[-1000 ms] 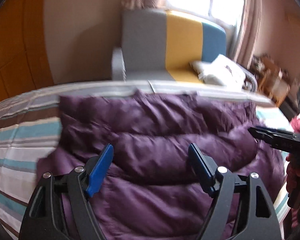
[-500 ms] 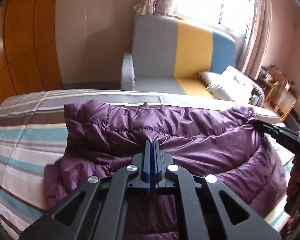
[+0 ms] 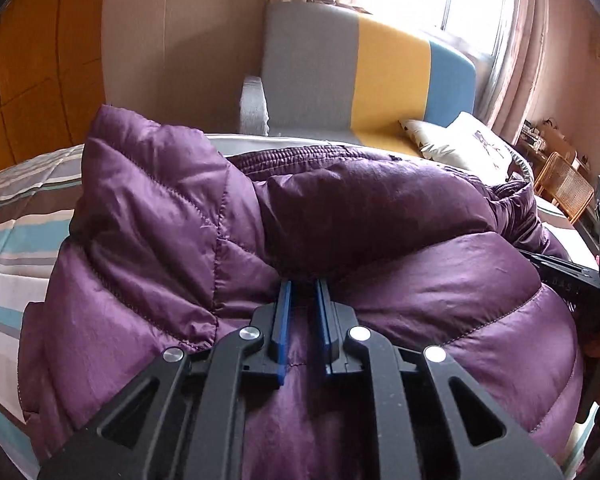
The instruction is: Fold large clothes
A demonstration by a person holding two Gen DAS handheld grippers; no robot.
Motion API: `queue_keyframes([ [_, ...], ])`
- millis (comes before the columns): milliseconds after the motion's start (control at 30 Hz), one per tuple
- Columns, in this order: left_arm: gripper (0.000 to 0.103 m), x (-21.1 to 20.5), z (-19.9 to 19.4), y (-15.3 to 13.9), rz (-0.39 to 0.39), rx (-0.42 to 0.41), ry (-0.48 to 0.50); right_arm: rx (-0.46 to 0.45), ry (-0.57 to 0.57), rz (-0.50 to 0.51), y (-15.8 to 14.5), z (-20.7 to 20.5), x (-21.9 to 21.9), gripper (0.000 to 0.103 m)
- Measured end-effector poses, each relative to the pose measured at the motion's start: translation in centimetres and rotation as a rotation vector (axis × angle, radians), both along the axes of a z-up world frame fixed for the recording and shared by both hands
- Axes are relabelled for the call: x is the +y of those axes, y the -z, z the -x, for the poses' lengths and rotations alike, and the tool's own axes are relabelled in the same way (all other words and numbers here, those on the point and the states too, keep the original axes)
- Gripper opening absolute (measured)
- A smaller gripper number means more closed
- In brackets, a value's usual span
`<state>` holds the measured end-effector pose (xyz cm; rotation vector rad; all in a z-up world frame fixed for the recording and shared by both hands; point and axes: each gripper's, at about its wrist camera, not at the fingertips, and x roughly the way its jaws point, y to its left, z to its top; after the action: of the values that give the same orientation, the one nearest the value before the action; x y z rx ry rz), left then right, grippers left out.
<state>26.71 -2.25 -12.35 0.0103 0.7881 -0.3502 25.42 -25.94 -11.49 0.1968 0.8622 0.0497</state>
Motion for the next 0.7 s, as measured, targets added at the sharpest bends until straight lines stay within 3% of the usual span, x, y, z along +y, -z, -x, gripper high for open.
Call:
queue_keyframes([
  [100,0.017,-0.1,0.2,-0.9,-0.033,0.01,-0.007,0.018,0.009,0.039,-1.4,0.7,0.3,0.002],
  [167,0.045,0.0,0.8,-2.1,-0.026,0.009,-0.029,-0.006,0.015,-0.002,-2.7,1.4,0.2,0.004],
  [200,0.065,-0.2,1.1,-2.7,-0.017,0.001,-0.036,-0.024,0.021,-0.01,-3.4,1.7,0.3,0.004],
  [367,0.068,-2.0,0.0,-5.5,-0.081,-0.04,-0.025,-0.05,0.048,0.084,-5.5,0.6,0.2,0.004],
  [500,0.069,-2.1,-3.4,-4.5,-0.206,-0.017,-0.075,0.046,0.124,0.167,-3.4,-1.3,-1.7,0.004],
  [567,0.07,-1.6,-4.9,-2.8,-0.25,0.02,-0.098,0.082,0.174,0.141,-1.4,-1.4,-3.7,0.004],
  [633,0.073,-0.6,-5.4,-1.6,-0.181,0.026,-0.097,0.048,0.198,0.062,-0.5,-1.2,-5.1,0.004],
  [700,0.073,-0.5,-5.6,-1.0,-0.163,0.021,-0.107,0.037,0.21,0.032,0.0,-1.1,-5.6,0.004],
])
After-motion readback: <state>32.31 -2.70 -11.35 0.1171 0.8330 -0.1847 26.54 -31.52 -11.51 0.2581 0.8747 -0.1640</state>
